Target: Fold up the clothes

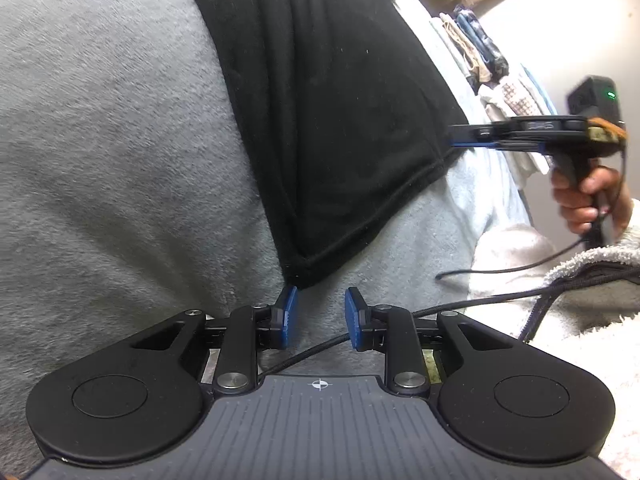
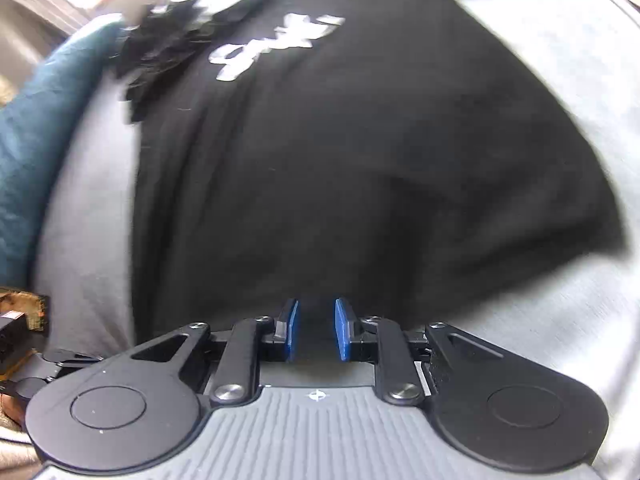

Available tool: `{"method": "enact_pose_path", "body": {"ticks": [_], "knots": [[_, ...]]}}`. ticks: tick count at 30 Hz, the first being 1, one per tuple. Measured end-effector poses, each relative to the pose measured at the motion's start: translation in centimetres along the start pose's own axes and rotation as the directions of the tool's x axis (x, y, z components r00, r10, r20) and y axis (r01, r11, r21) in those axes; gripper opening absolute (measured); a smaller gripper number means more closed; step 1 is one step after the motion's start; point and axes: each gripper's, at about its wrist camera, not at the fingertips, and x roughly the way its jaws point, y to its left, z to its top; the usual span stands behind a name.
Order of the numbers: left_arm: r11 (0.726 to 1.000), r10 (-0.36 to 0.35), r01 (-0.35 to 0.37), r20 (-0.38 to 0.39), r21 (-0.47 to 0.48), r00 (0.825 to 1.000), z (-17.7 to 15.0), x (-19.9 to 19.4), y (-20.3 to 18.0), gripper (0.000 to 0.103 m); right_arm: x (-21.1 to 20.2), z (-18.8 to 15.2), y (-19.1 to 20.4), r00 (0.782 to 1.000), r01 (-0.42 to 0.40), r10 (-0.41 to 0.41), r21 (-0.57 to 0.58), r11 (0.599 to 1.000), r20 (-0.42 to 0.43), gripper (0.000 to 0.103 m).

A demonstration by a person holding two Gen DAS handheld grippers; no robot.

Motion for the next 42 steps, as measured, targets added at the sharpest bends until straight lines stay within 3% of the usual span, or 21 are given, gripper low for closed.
{"method": "enact_pose_path", "body": {"ticks": [4, 7, 10, 14, 18, 22, 27, 29, 33, 36, 39, 42], "knots": [[0.999, 0.017, -0.016, 0.032, -0.033, 0.999, -0.6, -1.0, 0.4, 0.027, 3.9, -2.3, 1.5, 0.990, 0.015, -0.029, -0.101, 0.995, -0.139, 0.021], [0.998, 0.027, -0.024, 0.062, -0.053, 0.998, -0.4, -1.6, 0.8, 0.027, 3.7, -4.1, 2.0, 0.962, -0.025, -0.017, -0.150, 0.988, -0.272, 0.021], [0.998, 0.042, -0.035, 0.109, -0.060, 0.993, 1.0, -1.7, 0.9, 0.027, 1.8, -3.5, 2.5, 0.969, -0.033, -0.010, -0.167, 0.985, -0.247, 0.022], [0.993, 0.073, -0.054, 0.196, -0.100, 0.978, 3.4, -1.6, 0.6, 0.027, 1.2, 0.1, 5.4, 0.995, -0.065, 0.050, -0.198, 0.978, -0.081, 0.022], [0.986, 0.138, -0.109, 0.253, -0.124, 0.958, 5.0, -1.0, 0.2, 0.027, 4.3, 1.9, 8.3, 0.996, -0.085, 0.087, -0.285, 0.955, -0.006, 0.022], [0.974, 0.199, -0.158, 0.282, -0.161, 0.938, 5.4, -1.4, 1.0, 0.027, 8.2, 2.1, 10.4, 0.995, -0.067, 0.034, -0.359, 0.931, -0.097, 0.022], [0.965, 0.225, -0.168, 0.306, -0.201, 0.925, 5.7, -2.5, 2.7, 0.027, 6.0, -0.5, 9.2, 0.945, -0.079, -0.062, -0.410, 0.909, -0.320, 0.021], [0.962, 0.236, -0.174, 0.317, -0.211, 0.919, 5.9, -2.8, 3.0, 0.027, 4.8, 0.9, 9.0, 0.953, -0.054, -0.075, -0.411, 0.910, -0.292, 0.021], [0.962, 0.253, -0.199, 0.335, -0.187, 0.908, 6.4, -2.9, 2.6, 0.027, 4.7, 8.5, 10.0, 0.996, -0.010, -0.026, -0.409, 0.913, -0.082, 0.021], [0.962, 0.256, -0.204, 0.340, -0.181, 0.905, 6.7, -2.5, 2.3, 0.027, 7.8, 13.8, 11.2, 1.000, 0.009, 0.000, -0.389, 0.921, 0.024, 0.021], [0.961, 0.257, -0.204, 0.341, -0.184, 0.904, 6.7, -2.3, 2.5, 0.027, 11.1, 14.4, 10.8, 0.999, 0.040, -0.050, -0.370, 0.928, -0.016, 0.021], [0.964, 0.242, -0.185, 0.343, -0.189, 0.908, 6.5, -2.3, 3.2, 0.027, 9.5, 11.5, 8.7, 0.991, 0.017, -0.065, -0.387, 0.922, -0.113, 0.021]]}}
